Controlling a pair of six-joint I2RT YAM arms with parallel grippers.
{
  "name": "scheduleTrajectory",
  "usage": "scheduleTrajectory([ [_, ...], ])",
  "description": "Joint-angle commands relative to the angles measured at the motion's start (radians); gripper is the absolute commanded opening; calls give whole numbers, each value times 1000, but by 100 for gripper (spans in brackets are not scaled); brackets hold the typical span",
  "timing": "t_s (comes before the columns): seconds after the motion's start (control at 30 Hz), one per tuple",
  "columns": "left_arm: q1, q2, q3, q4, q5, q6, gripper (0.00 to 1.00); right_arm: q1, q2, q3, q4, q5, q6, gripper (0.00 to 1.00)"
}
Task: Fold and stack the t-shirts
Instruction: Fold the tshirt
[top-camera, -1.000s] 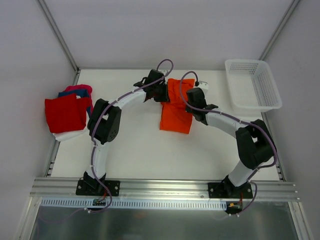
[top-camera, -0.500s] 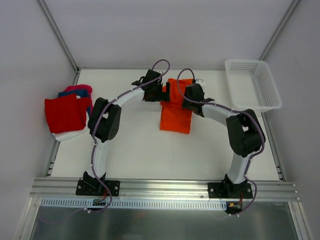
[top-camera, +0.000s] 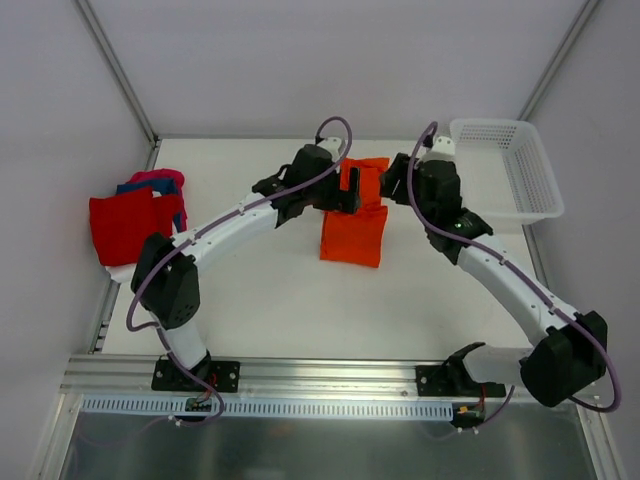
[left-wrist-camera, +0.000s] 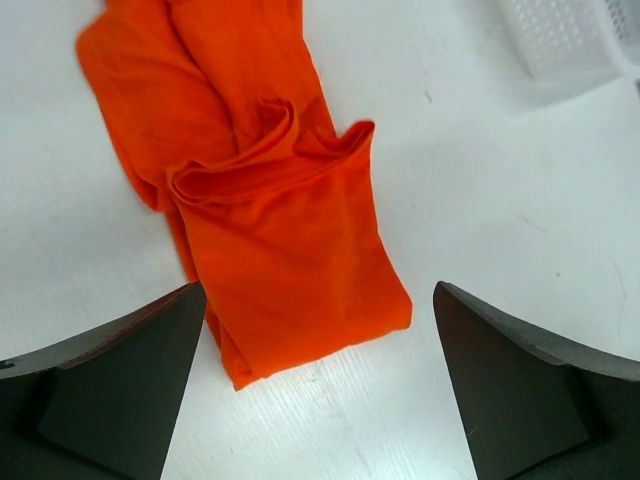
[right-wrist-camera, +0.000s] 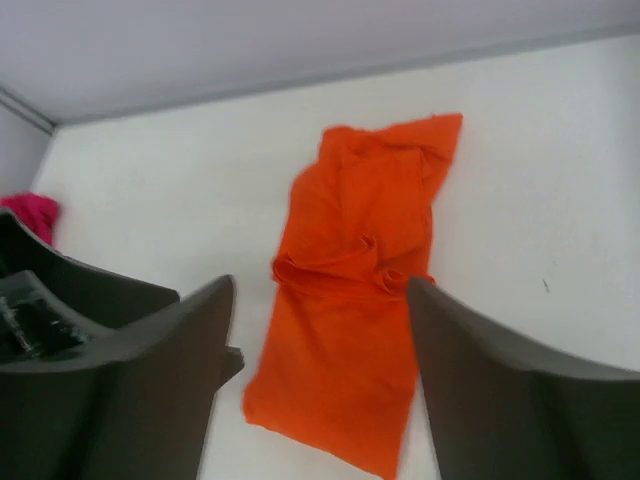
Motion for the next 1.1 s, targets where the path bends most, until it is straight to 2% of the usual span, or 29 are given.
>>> scheduleTrajectory([
  [0.0,-34,39,-80,16,-21,-30,97,10,70,-112,-41,-43,21,58],
  [0.03,-41,47,-83,20,-20,-34,88,10,97,-123,-31,-55,41,48],
  [0.07,-48,67,-87,20,-23,-39,73,12,116,-131,-24,-63,49,14],
  [0.1,-48,76,-86,22,-20,-51,2,13,158,-134,-21,-72,63,1],
  [0.13,-48,88,-86,22,-21,-60,0,15,181,-131,-21,-77,66,1],
  [0.37,-50,183,-44,20,-26,-57,0,41,368,-60,-12,-120,64,1],
  [0.6,-50,240,-43,20,-23,-68,0,67,467,-28,-7,-150,86,0],
  [0.83,-57,236,-155,34,-15,-120,0,131,499,-54,-21,-156,125,1],
  [1.07,-132,165,-316,59,-89,-180,0,229,469,-157,-49,-104,187,1],
])
